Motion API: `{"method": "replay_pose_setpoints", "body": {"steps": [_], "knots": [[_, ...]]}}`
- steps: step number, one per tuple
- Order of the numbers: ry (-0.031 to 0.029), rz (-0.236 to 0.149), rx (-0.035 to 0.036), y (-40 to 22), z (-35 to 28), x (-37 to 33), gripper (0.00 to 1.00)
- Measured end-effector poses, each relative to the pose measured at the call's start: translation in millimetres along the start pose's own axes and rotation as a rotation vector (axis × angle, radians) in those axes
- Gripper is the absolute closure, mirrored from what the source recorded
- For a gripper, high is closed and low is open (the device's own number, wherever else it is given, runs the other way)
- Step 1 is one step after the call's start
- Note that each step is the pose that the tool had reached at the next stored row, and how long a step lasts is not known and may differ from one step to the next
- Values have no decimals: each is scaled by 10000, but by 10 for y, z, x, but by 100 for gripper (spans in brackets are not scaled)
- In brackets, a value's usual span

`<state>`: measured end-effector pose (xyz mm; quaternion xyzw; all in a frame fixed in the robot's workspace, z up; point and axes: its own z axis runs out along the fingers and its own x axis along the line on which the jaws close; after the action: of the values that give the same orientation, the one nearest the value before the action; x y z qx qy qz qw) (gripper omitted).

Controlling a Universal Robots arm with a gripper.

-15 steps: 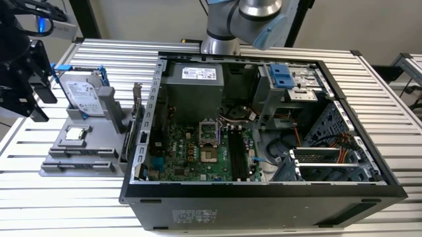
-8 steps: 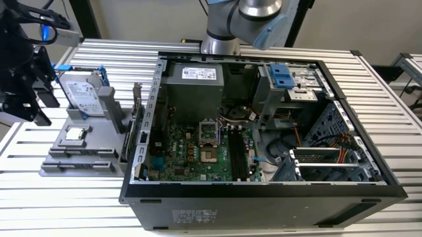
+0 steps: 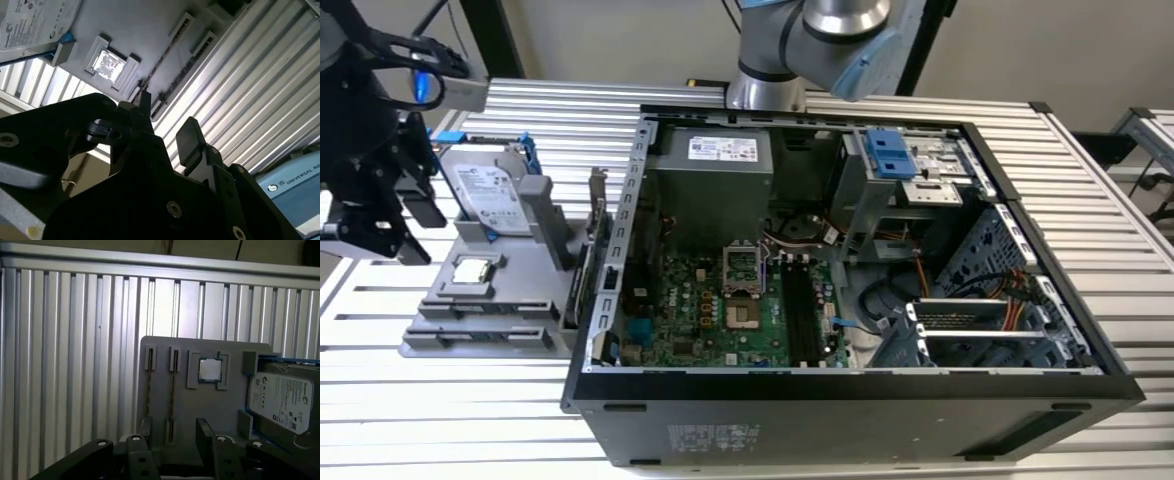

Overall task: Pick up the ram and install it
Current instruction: 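Pick up the ram and move it above insertion slot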

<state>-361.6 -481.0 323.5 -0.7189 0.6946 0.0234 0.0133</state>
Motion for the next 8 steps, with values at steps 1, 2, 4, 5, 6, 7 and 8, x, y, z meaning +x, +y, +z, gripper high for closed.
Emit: {"method": "replay_pose_setpoints", "body": {"steps": [1, 2, 4, 5, 6, 7, 8], "knots": [[0, 22, 1, -1, 18, 1, 0], [-1, 46, 2, -1, 35, 2, 0], [-2, 102, 6, -1, 70, 4, 0], [-2, 134, 7, -2, 87, 5, 0], [-2, 163, 9, -2, 104, 6, 0], [-2, 180, 9, -2, 121, 7, 0], [-3, 186, 10, -3, 137, 8, 0]]}}
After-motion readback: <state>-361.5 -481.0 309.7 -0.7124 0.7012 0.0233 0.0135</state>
